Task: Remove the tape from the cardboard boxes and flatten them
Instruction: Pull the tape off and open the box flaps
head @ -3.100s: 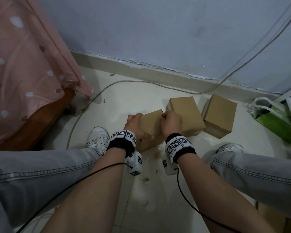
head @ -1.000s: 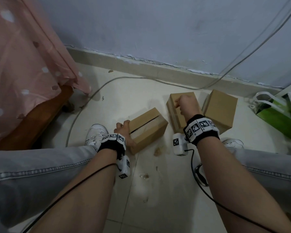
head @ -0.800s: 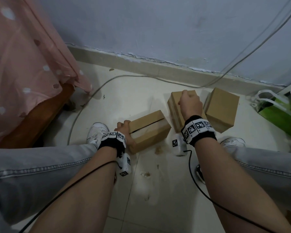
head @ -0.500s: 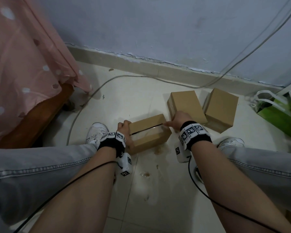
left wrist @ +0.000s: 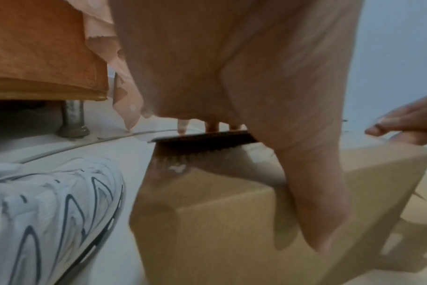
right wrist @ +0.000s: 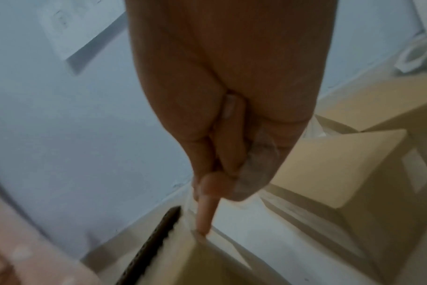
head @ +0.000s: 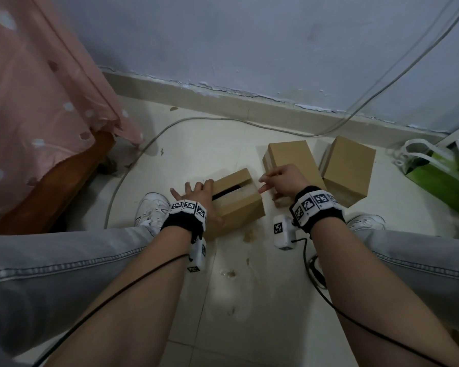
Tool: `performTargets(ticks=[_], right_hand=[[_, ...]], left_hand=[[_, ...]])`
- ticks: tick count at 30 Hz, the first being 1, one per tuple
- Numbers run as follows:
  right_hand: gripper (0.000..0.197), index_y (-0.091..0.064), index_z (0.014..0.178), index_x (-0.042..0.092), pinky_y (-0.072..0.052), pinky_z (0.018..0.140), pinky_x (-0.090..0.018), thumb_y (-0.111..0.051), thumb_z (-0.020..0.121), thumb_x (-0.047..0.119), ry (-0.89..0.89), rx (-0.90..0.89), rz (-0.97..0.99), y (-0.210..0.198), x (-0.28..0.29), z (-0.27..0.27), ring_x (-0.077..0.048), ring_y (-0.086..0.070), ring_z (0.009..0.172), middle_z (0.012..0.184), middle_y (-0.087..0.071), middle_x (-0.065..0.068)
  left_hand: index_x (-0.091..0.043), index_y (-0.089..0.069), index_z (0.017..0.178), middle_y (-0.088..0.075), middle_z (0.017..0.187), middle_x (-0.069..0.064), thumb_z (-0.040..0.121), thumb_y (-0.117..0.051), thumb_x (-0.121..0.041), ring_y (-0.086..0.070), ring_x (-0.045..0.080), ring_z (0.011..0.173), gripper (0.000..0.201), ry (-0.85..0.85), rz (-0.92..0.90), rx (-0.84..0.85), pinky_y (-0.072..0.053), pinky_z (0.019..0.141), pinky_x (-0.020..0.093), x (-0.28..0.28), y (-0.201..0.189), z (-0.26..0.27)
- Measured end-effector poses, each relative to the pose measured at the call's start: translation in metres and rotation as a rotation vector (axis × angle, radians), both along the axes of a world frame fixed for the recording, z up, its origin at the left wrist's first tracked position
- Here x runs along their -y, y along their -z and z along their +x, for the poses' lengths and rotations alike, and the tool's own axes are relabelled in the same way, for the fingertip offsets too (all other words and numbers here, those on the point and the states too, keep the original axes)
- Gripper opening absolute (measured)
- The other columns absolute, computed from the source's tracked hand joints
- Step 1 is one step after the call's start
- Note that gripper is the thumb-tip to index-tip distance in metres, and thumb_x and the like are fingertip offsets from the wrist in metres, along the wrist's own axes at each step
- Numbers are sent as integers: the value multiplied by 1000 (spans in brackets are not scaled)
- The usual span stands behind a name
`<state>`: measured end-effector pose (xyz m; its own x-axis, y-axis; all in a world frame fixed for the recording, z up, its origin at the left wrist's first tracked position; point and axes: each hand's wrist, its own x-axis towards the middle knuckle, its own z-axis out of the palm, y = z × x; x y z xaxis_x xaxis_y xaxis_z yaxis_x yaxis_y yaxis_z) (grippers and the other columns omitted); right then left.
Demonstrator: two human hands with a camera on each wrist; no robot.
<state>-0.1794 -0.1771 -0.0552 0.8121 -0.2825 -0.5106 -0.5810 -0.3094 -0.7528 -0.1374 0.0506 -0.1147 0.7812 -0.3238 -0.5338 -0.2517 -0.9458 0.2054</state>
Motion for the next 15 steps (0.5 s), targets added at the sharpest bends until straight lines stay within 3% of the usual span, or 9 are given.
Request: performTargets(ticks=[3, 7, 9, 11, 13, 15], right_hand=[[16, -74, 102, 9, -50, 49, -22, -59, 96, 10, -141, -13, 30, -15, 3, 2, 1, -67, 59, 88, -76, -9], [25, -74, 103, 9, -50, 49, -23, -52, 95, 0, -225, -53, 72, -24, 3, 5, 4, -58, 46, 92, -76, -9], [22, -74, 101, 5, -51, 50, -23, -54, 94, -1, -139, -22, 91, -22, 4, 5, 1, -57, 45, 93, -76, -8], [19, -73, 98, 1, -55, 53, -25, -55, 93, -2, 26, 2, 24, -14, 10, 4, -4, -65, 56, 93, -75, -10], [18, -73, 97, 2, -59, 61, -30, -56, 91, -1, 166, -14, -143, -1, 20, 3, -18, -70, 70, 92, -74, -12], [17, -71, 100, 3, -61, 73, -37, -61, 87, 0, 194, -64, -248, 7, 27, -1, -26, -70, 78, 92, -73, -14]], left_hand=[[-33, -3, 153, -31, 149, 5, 55, -81, -61, -31, 34, 139, 128, 24, -121, -22, -24, 110, 66, 12, -8, 5], [-27, -21, 146, -36, 138, 0, 52, -85, -51, -48, 29, 124, 116, 47, -205, -21, -44, 98, 57, 28, -20, 5], [-24, -24, 141, -35, 134, -1, 51, -87, -44, -51, 27, 119, 112, -8, -266, -24, -48, 94, 54, 27, -20, 4], [-20, -25, 140, -35, 132, 0, 53, -90, -36, -50, 26, 116, 110, -78, -330, -28, -50, 93, 47, 20, -20, 7], [-17, -26, 139, -35, 129, 1, 56, -91, -32, -50, 25, 115, 107, -153, -386, -28, -50, 93, 41, 11, -19, 12], [-15, -25, 140, -35, 132, 3, 57, -91, -32, -48, 25, 116, 108, -219, -417, -25, -48, 95, 38, 4, -19, 16]])
